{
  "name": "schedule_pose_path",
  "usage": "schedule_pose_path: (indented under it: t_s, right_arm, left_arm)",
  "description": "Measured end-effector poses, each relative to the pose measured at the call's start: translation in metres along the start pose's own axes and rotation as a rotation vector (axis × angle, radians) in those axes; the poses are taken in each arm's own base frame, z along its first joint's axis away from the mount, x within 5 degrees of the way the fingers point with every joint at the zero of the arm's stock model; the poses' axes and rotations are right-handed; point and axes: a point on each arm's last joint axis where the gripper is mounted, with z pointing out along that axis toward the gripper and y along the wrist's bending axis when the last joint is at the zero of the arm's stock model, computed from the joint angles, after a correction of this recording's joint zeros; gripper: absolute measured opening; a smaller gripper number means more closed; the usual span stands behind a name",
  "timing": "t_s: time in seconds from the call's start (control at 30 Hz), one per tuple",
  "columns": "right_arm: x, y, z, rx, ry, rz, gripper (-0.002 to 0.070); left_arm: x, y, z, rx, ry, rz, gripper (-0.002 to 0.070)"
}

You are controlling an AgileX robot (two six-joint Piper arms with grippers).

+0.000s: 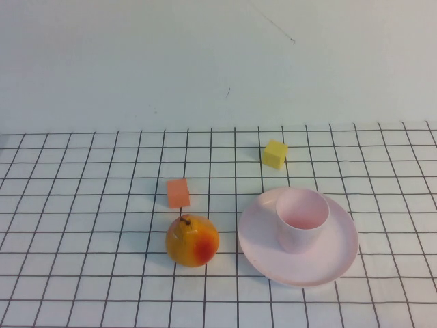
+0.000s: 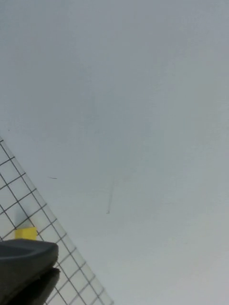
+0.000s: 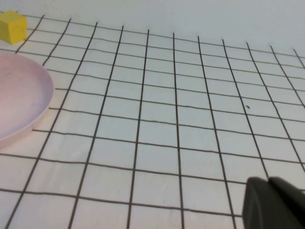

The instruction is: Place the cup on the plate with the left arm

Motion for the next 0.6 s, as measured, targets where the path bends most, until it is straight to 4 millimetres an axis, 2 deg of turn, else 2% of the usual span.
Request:
schedule_pose_path:
  t_s: [0.03,0.1,0.2,0.33,0.47,0.6]
  right_arm:
    - [0.000,0.000,0.000,0.000,0.000,0.000,-0.0002]
    - [0.000,0.000,0.000,0.000,0.000,0.000,-0.0002]
    - [0.000,0.000,0.000,0.000,0.000,0.000,-0.0002]
    - [0.000,0.000,0.000,0.000,0.000,0.000,-0.0002]
    - [0.000,0.000,0.000,0.000,0.000,0.000,-0.0002]
    - [0.000,0.000,0.000,0.000,0.000,0.000,-0.0002]
  left_arm:
    - [0.000,0.006,-0.023,0.002,-0.039,-0.014,0.0001]
    - [0.008,0.015,-0.057,0.008,-0.089,-0.032,0.0000]
    - [0.029,0.022,-0.087,0.004,-0.135,-0.053,0.0000]
    - [0.068,0.023,-0.103,0.014,-0.197,-0.079,-0.0001]
    - [0.119,0.013,-0.096,0.067,-0.234,-0.073,-0.0001]
    - [0.161,0.008,-0.102,0.112,-0.331,-0.145,-0.0001]
